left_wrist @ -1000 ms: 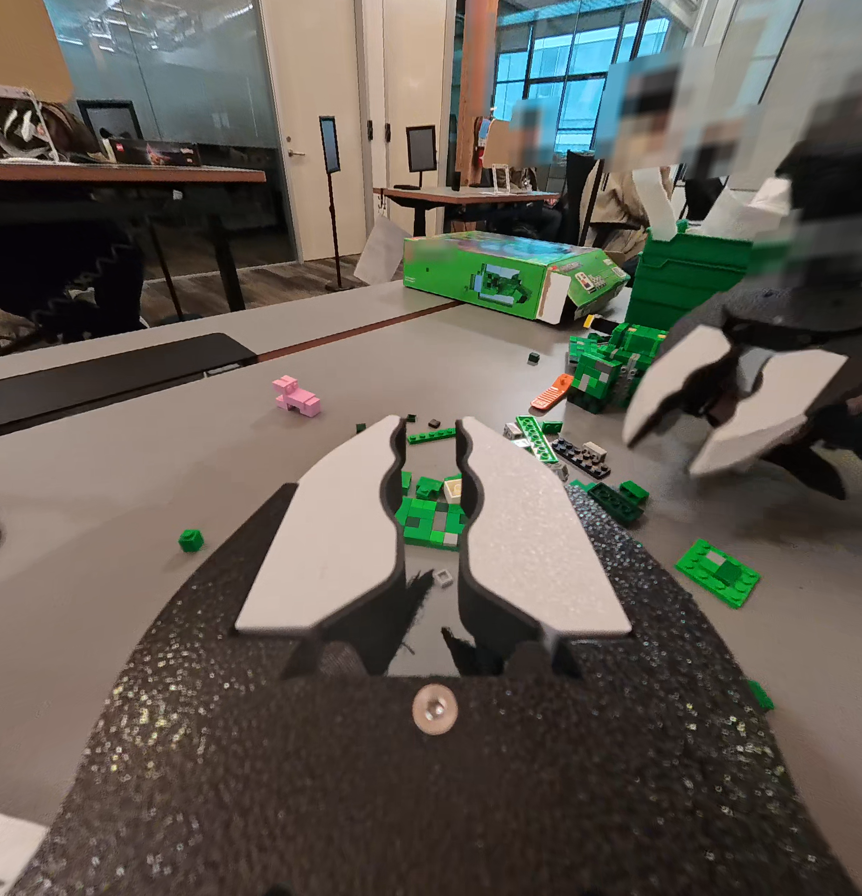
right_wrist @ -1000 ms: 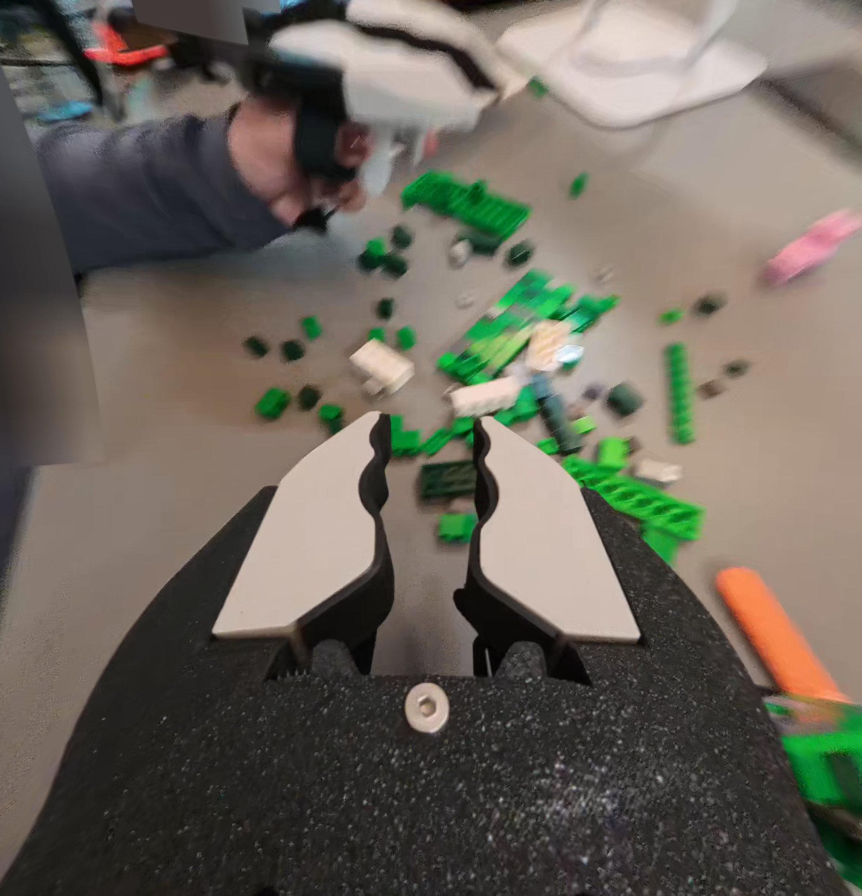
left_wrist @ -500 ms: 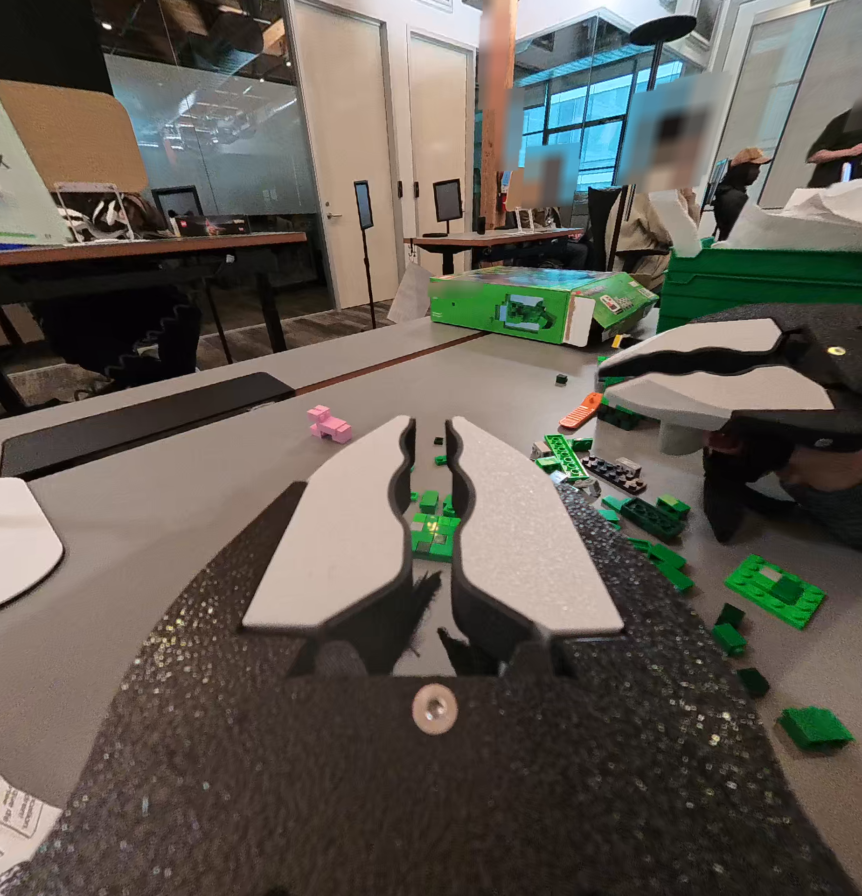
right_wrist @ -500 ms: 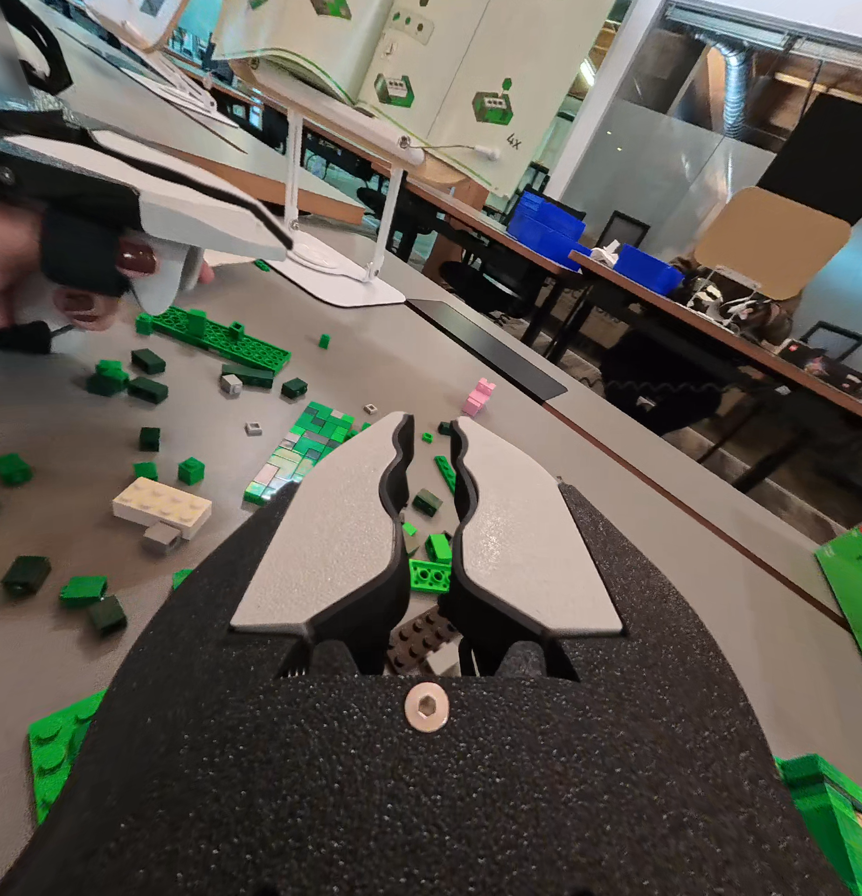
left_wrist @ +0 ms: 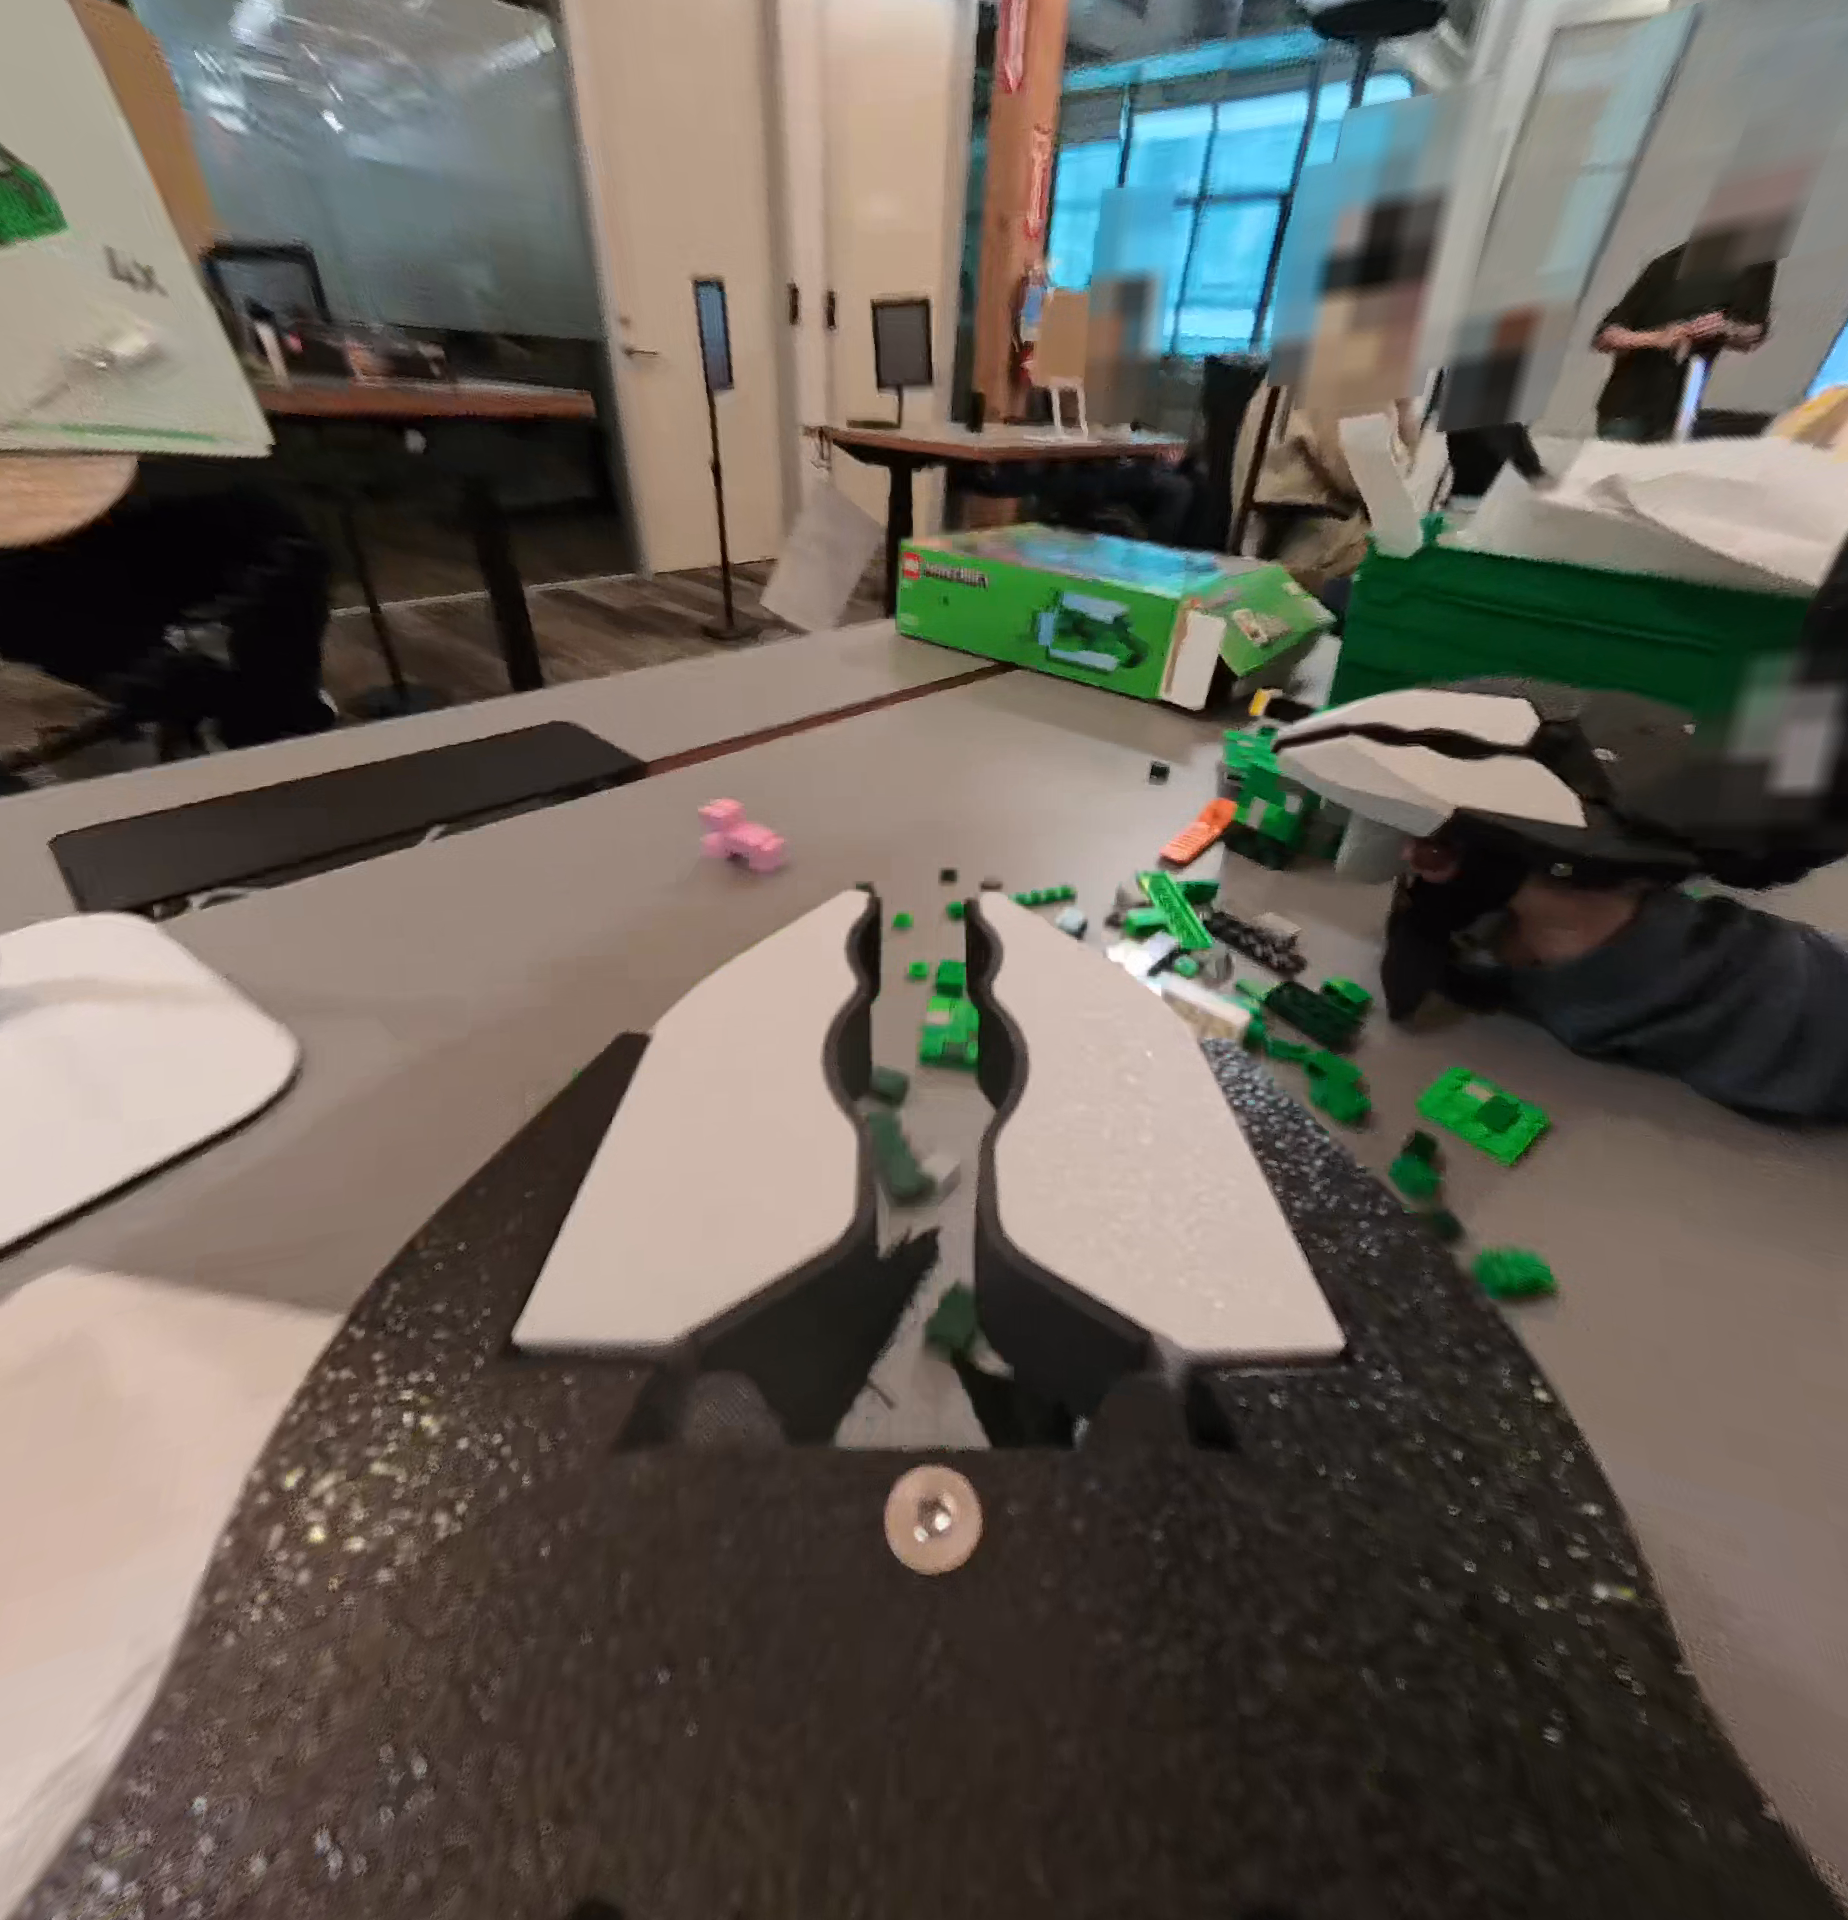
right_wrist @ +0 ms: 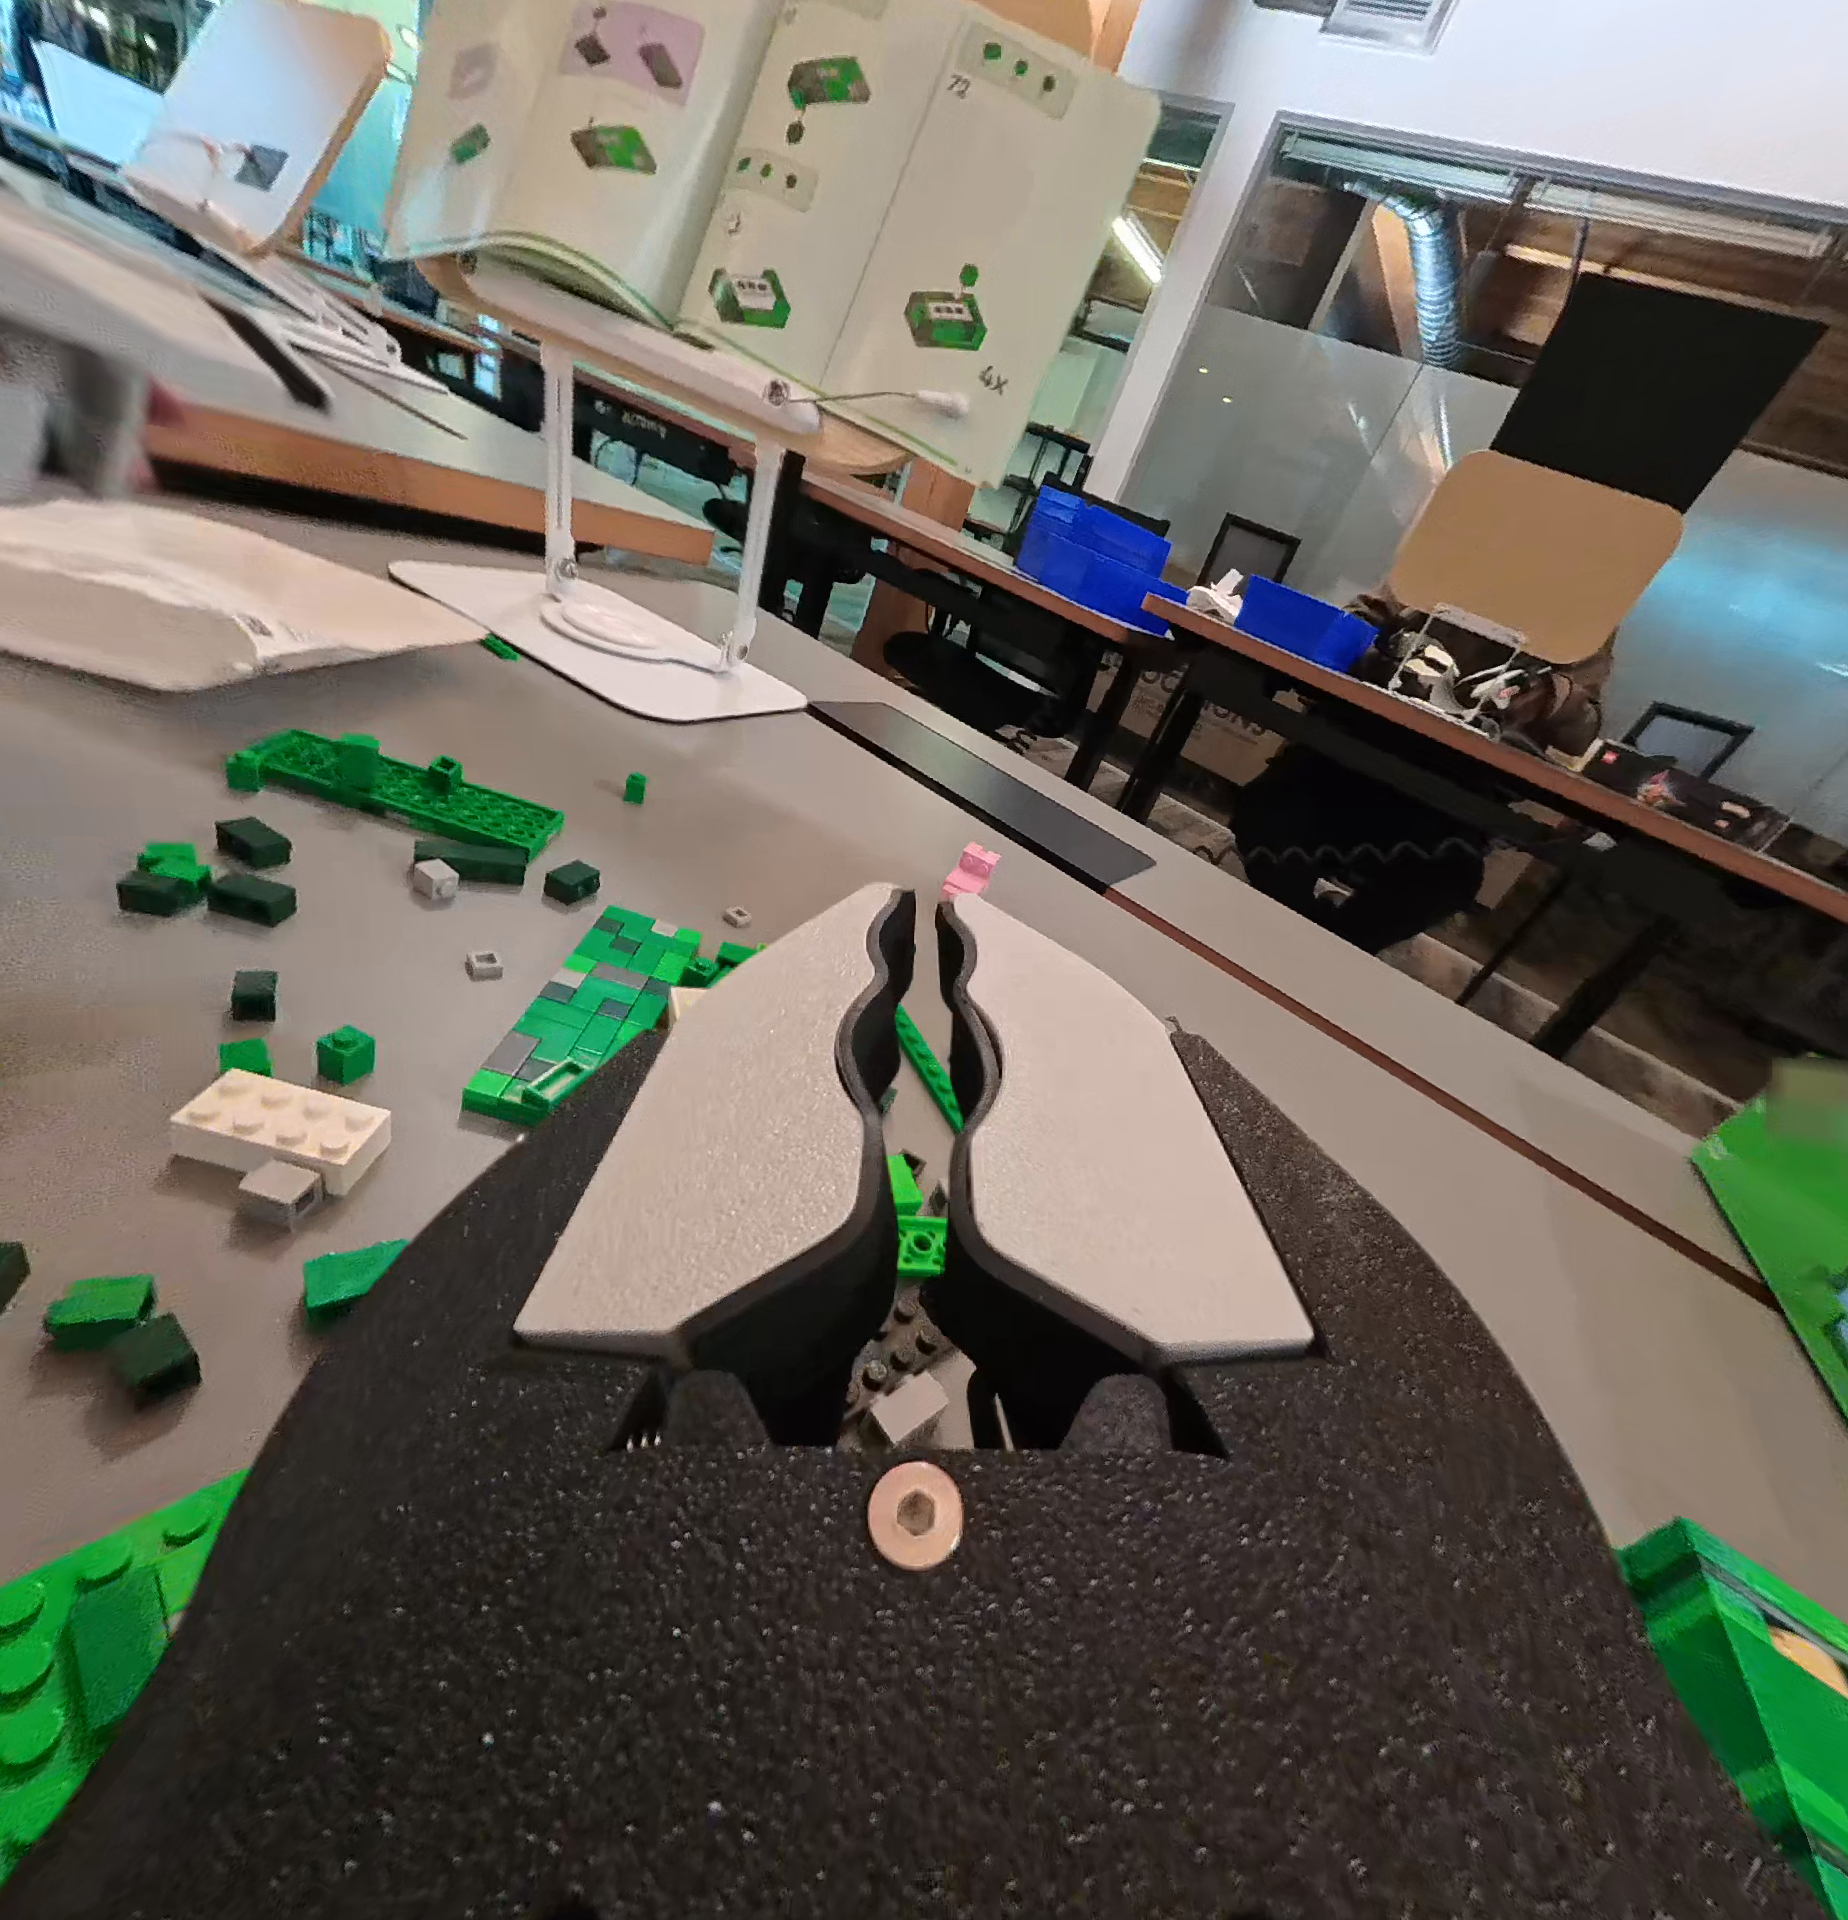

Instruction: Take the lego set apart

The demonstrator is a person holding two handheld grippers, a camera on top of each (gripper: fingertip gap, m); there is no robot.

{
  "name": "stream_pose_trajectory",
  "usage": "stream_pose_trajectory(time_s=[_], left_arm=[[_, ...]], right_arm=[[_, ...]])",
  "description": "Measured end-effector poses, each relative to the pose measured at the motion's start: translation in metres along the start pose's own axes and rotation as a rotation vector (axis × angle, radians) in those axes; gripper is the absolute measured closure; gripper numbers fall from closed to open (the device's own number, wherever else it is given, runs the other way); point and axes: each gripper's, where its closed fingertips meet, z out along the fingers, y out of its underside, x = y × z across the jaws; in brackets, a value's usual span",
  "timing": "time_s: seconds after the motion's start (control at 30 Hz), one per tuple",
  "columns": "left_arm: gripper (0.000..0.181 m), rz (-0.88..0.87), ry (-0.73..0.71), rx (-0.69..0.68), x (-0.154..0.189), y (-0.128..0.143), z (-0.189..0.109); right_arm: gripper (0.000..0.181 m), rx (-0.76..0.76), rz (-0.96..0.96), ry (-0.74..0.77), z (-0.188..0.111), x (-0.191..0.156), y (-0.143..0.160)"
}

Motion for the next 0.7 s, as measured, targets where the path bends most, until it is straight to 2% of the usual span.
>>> stream_pose_trajectory(time_s=[0.03,0.17,0.27,0.3,0.37,0.43,0.5,0.6,0.7], left_arm=[[0.163,-0.007,0.005,-0.045,-0.009,-0.003,-0.013],[0.111,-0.015,-0.129,-0.22,-0.056,-0.005,-0.063],[0.092,0.022,-0.189,-0.322,-0.074,0.004,-0.09],[0.091,0.033,-0.196,-0.374,-0.076,0.011,-0.097],[0.101,0.032,-0.15,-0.503,-0.074,0.035,-0.106],[0.103,0.002,-0.113,-0.552,-0.077,0.055,-0.112],[0.105,0.012,-0.148,-0.595,-0.086,0.069,-0.118],[0.109,0.137,-0.18,-0.698,-0.089,0.079,-0.126],[0.113,0.266,-0.161,-0.758,-0.082,0.083,-0.119]], right_arm=[[0.178,-0.007,-0.014,-0.002,0.001,-0.001,0.001],[0.179,-0.009,-0.003,0.001,0.001,0.001,0.002],[0.18,-0.001,0.017,0.005,0.0,0.003,0.001],[0.18,-0.003,0.016,0.004,0.0,0.003,0.002],[0.18,-0.01,0.007,0.003,0.0,0.003,0.002],[0.18,-0.012,-0.001,0.0,0.0,0.002,0.003],[0.18,-0.008,0.006,0.002,-0.001,0.002,0.002],[0.181,0.007,0.036,0.006,-0.002,0.006,0.001],[0.181,0.017,0.055,0.003,-0.003,0.007,0.0]])
